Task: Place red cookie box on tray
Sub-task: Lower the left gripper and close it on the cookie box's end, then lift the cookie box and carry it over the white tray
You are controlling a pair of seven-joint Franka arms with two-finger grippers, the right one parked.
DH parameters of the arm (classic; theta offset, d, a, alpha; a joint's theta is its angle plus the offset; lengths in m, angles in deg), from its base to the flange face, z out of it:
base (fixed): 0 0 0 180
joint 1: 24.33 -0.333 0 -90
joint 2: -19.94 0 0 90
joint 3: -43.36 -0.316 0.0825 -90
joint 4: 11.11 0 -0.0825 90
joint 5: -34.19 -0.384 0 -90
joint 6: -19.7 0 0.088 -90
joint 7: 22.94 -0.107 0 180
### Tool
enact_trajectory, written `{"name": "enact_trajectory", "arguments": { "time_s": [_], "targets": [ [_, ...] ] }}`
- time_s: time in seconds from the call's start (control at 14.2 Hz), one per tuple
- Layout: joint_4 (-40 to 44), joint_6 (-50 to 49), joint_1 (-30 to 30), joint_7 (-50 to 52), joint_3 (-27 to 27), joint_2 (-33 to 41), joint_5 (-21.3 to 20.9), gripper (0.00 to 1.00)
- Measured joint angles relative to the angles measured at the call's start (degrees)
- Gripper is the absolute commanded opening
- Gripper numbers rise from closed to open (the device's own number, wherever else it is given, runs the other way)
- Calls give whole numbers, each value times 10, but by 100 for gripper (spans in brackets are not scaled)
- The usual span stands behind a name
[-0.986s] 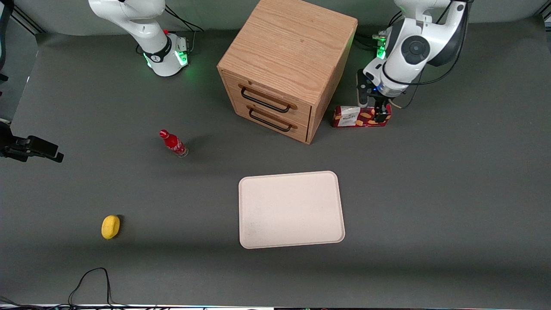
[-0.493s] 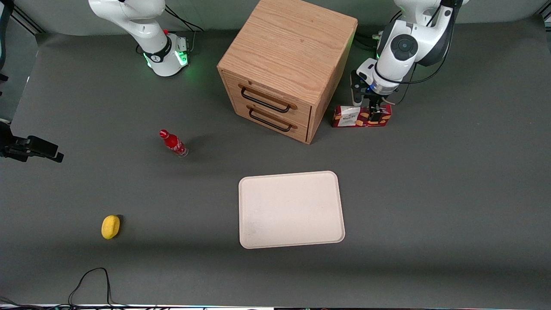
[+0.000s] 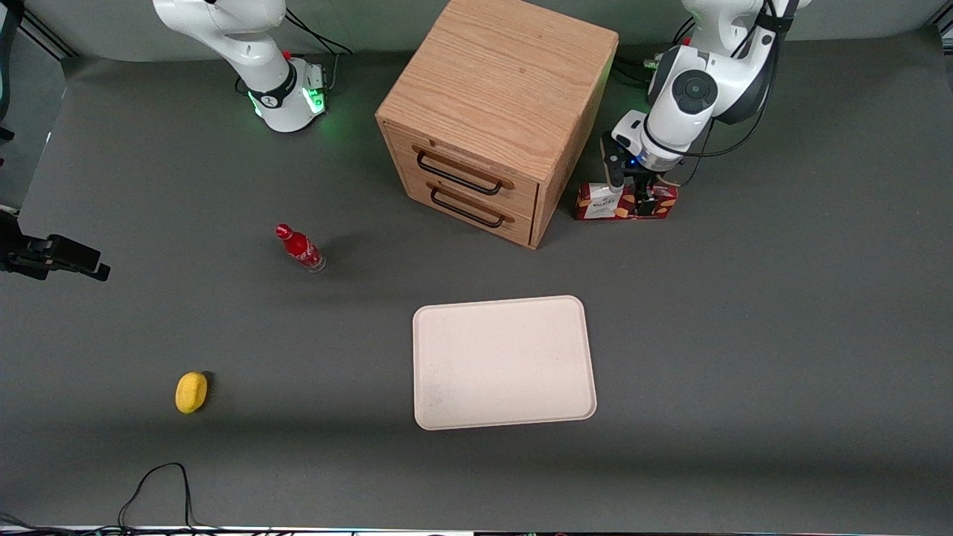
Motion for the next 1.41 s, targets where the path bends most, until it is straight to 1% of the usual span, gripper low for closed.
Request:
{"name": "enact_trajectory", "arguments": {
  "time_s": [0.14,0.28,0.35,0.42,0.49,1.06,1.27,1.41],
  "targets": [
    [0,9,1,2,2,-3,0,69],
    [0,24,4,2,3,-10,0,56],
    [0,28,6,2,3,-14,0,38],
    [0,30,6,2,3,-18,0,16],
    [0,31,6,2,3,-21,0,0],
    [0,31,7,2,-2,-25,0,0],
    [5,34,5,6,-25,-15,1,0],
    [24,28,5,8,-59,-7,4,0]
  ]
}}
